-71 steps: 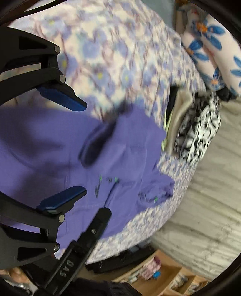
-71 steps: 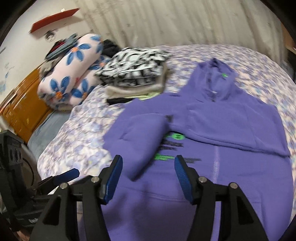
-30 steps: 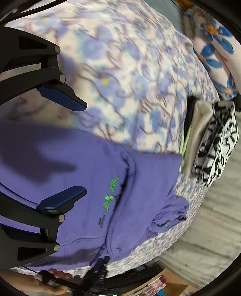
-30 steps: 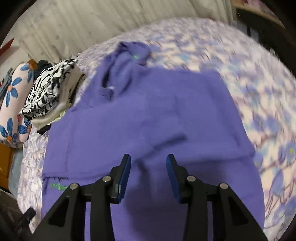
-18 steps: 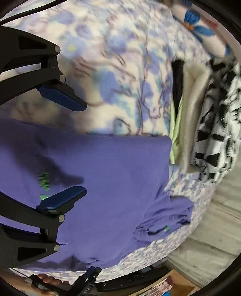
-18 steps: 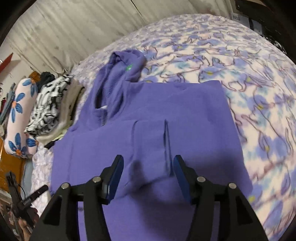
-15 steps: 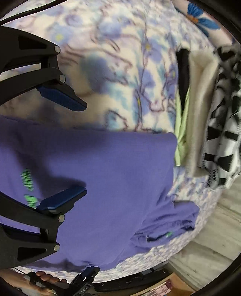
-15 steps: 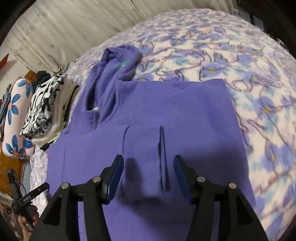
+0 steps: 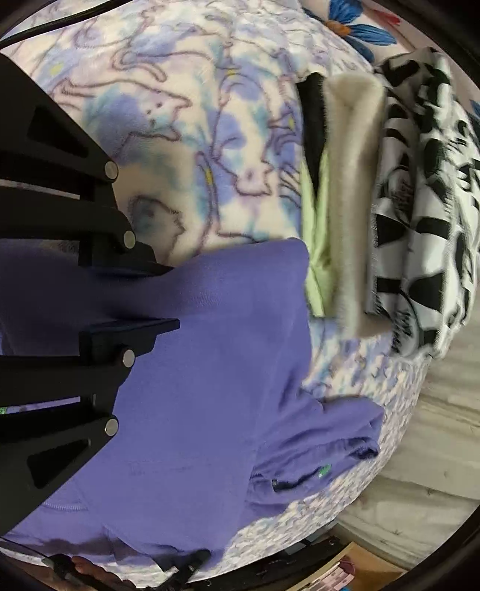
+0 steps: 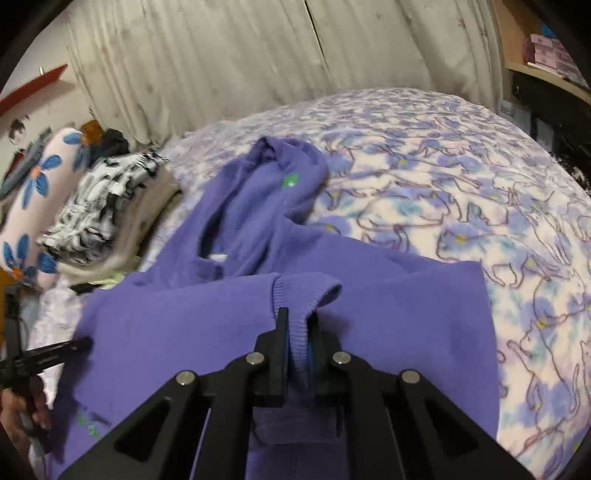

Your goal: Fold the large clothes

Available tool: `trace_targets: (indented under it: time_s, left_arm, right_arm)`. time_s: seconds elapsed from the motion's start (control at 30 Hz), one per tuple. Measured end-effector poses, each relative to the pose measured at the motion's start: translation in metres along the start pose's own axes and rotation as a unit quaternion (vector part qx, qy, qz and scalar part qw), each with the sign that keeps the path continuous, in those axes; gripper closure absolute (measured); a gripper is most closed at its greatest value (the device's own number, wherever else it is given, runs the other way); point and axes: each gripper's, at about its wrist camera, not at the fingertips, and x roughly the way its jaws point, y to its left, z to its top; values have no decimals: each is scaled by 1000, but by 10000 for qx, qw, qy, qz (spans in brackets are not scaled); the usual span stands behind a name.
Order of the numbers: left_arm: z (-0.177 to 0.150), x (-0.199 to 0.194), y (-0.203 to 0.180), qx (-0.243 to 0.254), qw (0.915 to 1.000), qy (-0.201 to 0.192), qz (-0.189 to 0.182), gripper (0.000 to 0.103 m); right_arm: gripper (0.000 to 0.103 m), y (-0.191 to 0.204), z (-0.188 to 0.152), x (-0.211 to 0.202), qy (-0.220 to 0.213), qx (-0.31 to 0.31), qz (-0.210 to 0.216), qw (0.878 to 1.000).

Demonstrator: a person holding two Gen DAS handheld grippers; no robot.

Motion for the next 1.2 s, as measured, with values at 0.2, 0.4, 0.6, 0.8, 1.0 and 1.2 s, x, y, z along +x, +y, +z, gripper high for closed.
trace_targets:
  time_s: [0.2, 0.4, 0.6, 0.8, 1.0, 1.2]
  left_arm:
    - [-5, -20, 12, -35, 9981, -249, 570, 47]
    - [-10, -67, -6, -156, 9964, -830, 77, 47]
    - [-28, -57, -71, 365, 9950, -793, -488, 71]
    - [-46, -14, -85, 628, 9970, -460, -21, 68]
    - [-43, -16, -42, 260, 9978, -604, -67, 67]
    - [-49, -18, -23, 101, 9971, -690, -300, 68]
  right_arm:
    - [74, -11, -4, -14, 132, 461, -173, 9987]
    - [67, 27, -9, -47, -257, 53, 42, 9996]
    - [67, 102, -27, -24, 138, -612, 632, 9960]
    - [70, 97, -47, 2, 425, -868, 153, 9952]
    - [103, 20, -51, -17, 308, -443, 164, 9984]
    - [97, 32, -57, -38, -49, -604, -95, 9981]
